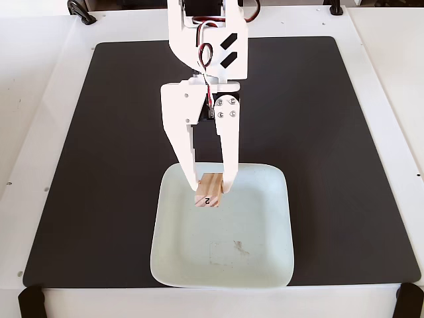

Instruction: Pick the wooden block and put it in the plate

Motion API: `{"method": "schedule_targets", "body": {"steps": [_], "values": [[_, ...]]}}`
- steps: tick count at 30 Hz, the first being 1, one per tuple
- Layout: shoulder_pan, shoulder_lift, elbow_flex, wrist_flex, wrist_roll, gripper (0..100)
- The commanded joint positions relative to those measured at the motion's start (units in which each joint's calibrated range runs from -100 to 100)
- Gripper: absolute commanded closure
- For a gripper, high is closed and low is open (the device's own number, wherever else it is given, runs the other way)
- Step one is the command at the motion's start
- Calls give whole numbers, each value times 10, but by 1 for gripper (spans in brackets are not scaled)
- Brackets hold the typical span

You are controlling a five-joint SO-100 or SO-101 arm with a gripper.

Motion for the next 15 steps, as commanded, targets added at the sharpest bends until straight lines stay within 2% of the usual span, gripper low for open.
{"method": "schedule_targets", "body": {"steps": [1, 5, 11, 13, 15], "values": [[-1, -12, -3, -8, 1, 74], [-1, -12, 0, -19, 1, 65], [-1, -10, 7, -69, 1, 64], [0, -10, 7, -67, 1, 66], [0, -10, 7, -65, 1, 75]]}}
